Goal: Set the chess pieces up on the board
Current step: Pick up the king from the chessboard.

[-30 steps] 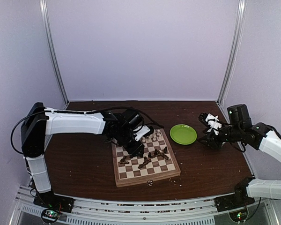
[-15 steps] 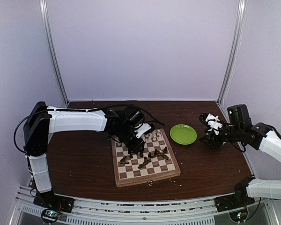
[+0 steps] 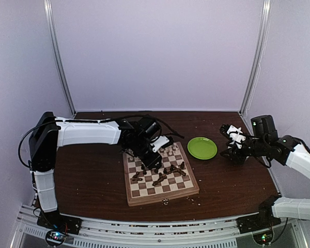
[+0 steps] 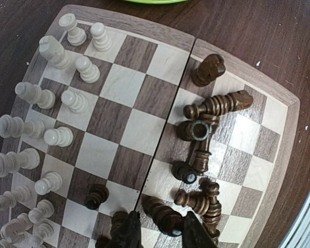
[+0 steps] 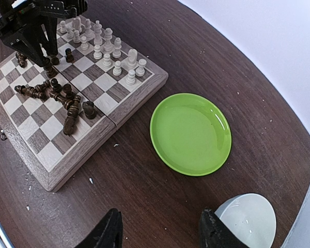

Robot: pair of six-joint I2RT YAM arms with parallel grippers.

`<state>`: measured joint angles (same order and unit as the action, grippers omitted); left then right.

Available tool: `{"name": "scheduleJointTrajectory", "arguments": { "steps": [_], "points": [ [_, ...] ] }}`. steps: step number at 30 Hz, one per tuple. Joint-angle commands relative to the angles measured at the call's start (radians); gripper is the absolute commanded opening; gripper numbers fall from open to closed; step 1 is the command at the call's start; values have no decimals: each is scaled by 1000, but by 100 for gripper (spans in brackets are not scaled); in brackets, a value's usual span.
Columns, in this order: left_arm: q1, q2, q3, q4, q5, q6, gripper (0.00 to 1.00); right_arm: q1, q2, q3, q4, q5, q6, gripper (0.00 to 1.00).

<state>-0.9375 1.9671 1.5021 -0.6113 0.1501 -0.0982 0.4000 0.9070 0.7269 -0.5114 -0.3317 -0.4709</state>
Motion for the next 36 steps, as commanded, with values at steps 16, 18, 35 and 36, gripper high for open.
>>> {"name": "scheduleJointTrajectory", "arguments": {
  "steps": [16,18,35,36],
  "points": [
    [3,-40,1,-10,-41,7,31,5,-25,2,7,22,-12,50],
    [3,-41,0,-9,-34,6,31,5,-25,2,7,22,-12,50],
    [3,-70,-52,-16,-33,7,16,5,-19,2,7,25,-15,50],
    [3,-73,-49,-16,-31,7,14,4,-19,0,7,25,-15,50]
  ]
}}
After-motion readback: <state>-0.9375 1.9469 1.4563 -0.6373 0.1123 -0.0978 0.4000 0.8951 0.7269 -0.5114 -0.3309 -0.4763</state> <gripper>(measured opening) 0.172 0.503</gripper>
